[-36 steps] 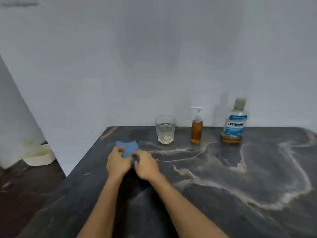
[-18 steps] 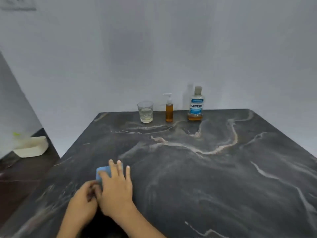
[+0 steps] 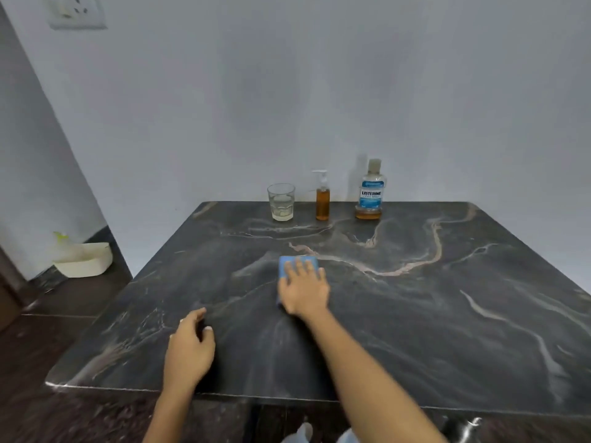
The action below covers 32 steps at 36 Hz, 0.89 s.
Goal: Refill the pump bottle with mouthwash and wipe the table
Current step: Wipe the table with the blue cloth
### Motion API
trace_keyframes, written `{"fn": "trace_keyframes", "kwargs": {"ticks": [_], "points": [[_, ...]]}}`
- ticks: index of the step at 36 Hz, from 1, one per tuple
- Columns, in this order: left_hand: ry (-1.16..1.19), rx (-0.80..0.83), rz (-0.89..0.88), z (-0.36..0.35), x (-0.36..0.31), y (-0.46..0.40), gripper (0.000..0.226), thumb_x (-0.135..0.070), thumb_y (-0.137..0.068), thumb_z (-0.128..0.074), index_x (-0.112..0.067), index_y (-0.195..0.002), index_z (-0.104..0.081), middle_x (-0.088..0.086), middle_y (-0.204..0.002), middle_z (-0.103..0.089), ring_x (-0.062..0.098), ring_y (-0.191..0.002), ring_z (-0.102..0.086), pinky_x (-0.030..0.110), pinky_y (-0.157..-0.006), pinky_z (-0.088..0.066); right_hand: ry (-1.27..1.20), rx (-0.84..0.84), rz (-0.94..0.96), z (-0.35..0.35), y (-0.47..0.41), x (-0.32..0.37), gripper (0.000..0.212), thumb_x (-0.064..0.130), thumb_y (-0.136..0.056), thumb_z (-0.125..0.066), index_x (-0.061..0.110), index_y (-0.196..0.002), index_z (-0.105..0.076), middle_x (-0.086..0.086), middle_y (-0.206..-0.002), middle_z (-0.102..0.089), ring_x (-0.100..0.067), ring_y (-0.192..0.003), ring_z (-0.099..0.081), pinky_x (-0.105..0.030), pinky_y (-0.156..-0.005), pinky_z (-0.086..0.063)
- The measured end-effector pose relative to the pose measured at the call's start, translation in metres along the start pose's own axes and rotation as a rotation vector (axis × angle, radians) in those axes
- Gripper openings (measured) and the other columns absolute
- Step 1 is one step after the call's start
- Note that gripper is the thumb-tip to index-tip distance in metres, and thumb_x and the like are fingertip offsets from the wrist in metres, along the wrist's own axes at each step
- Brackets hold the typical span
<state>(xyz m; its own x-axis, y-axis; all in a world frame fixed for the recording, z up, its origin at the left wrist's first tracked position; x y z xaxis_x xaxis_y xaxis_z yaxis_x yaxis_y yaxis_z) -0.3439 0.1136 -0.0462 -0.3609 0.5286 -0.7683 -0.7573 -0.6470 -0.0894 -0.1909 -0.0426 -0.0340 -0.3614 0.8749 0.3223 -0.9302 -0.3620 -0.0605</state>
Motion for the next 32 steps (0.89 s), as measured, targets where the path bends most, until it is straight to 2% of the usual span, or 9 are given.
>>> {"fn": "trace_keyframes", "kwargs": {"ticks": [5,8,11,15,20,25,27,29,32], "points": [[-0.063,0.051,-0.013,-0.010,-0.010,-0.006,0.042,-0.013,-0.095,-0.046,-0.013,-0.136,-0.044,0.014,-0.145,-0.040,0.034,-0.136,-0.031,0.048,-0.105,-0.033,0.089,-0.089,-0.370,0.056,0.012,-0.143,0.052,0.038,-0.099,-0.020,0.021,-0.148,-0.024,-0.002,-0.157,-0.018,-0.021,-0.144,-0.013,-0.045,-0.116,-0.009],[-0.087,0.057,-0.031,-0.015,-0.017,-0.011,0.043,-0.015,-0.096,-0.043,-0.015,-0.139,-0.039,0.011,-0.147,-0.038,0.032,-0.135,-0.034,0.048,-0.103,-0.036,0.122,-0.154,-0.631,0.077,0.041,-0.214,0.054,0.041,-0.099,-0.021,0.020,-0.148,-0.022,-0.003,-0.158,-0.014,-0.022,-0.144,-0.011,-0.045,-0.115,-0.009],[-0.102,0.045,-0.058,-0.018,-0.022,-0.016,0.045,-0.015,-0.098,-0.040,-0.015,-0.142,-0.035,0.006,-0.146,-0.040,0.029,-0.135,-0.035,0.046,-0.103,-0.036,0.085,-0.171,-0.816,0.082,0.056,-0.236,0.058,0.043,-0.098,-0.019,0.019,-0.150,-0.015,-0.003,-0.159,-0.006,-0.024,-0.145,-0.003,-0.045,-0.116,-0.002],[-0.112,0.009,-0.060,-0.023,-0.020,-0.016,0.046,-0.016,-0.098,-0.039,-0.017,-0.144,-0.032,0.003,-0.145,-0.042,0.027,-0.133,-0.038,0.045,-0.100,-0.040,0.045,-0.170,-0.900,0.076,0.044,-0.207,0.060,0.044,-0.098,-0.018,0.017,-0.151,-0.011,-0.006,-0.159,-0.002,-0.028,-0.145,0.001,-0.046,-0.115,0.003],[-0.110,-0.040,-0.105,-0.025,-0.015,-0.014,0.044,-0.016,-0.099,-0.039,-0.014,-0.143,-0.035,0.004,-0.140,-0.048,0.026,-0.129,-0.043,0.042,-0.101,-0.039,0.041,-0.062,-0.592,0.039,0.003,-0.104,0.056,0.041,-0.100,-0.016,0.019,-0.151,-0.009,-0.006,-0.158,0.000,-0.028,-0.145,0.004,-0.047,-0.115,0.008],[0.022,-0.125,-0.119,-0.024,-0.015,-0.014,0.042,-0.024,-0.100,-0.036,-0.011,-0.139,-0.041,0.012,-0.129,-0.057,0.031,-0.119,-0.051,0.041,-0.096,-0.039,0.126,0.056,0.061,-0.021,-0.015,0.057,0.053,0.034,-0.101,-0.018,0.013,-0.149,-0.016,-0.009,-0.158,-0.010,-0.028,-0.145,-0.004,-0.046,-0.116,0.004],[0.103,-0.182,-0.116,-0.021,-0.014,-0.015,0.041,-0.026,-0.100,-0.035,-0.008,-0.134,-0.047,0.015,-0.127,-0.057,0.032,-0.119,-0.050,0.043,-0.098,-0.038,0.173,0.140,0.285,-0.039,-0.010,0.101,0.052,0.035,-0.102,-0.015,0.017,-0.150,-0.012,-0.006,-0.158,-0.007,-0.027,-0.145,-0.002,-0.044,-0.116,0.008],[0.156,-0.224,-0.122,-0.017,-0.013,-0.015,0.040,-0.027,-0.101,-0.032,-0.008,-0.130,-0.051,0.013,-0.127,-0.057,0.030,-0.119,-0.050,0.045,-0.099,-0.039,0.210,0.207,0.400,-0.048,-0.008,0.121,0.051,0.037,-0.102,-0.011,0.022,-0.151,-0.009,-0.001,-0.159,-0.004,-0.026,-0.145,0.001,-0.042,-0.115,0.012],[0.139,-0.186,-0.133,-0.016,-0.014,-0.014,0.041,-0.030,-0.101,-0.031,-0.011,-0.128,-0.054,0.010,-0.126,-0.058,0.027,-0.116,-0.052,0.042,-0.096,-0.038,0.183,0.190,0.425,-0.043,-0.013,0.111,0.051,0.039,-0.101,-0.012,0.024,-0.150,-0.013,0.002,-0.158,-0.010,-0.022,-0.145,-0.004,-0.047,-0.113,0.018]]}}
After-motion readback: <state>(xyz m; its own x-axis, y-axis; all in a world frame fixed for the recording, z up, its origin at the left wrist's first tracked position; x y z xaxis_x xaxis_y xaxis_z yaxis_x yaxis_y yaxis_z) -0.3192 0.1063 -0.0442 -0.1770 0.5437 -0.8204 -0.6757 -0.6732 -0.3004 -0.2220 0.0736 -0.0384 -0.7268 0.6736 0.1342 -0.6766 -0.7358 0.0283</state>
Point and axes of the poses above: each hand's wrist, its own y-axis away from the middle knuckle, its own z-axis out of the back of the hand, x = y × z, the point moved 1 cm from there along -y, towards the middle knuckle
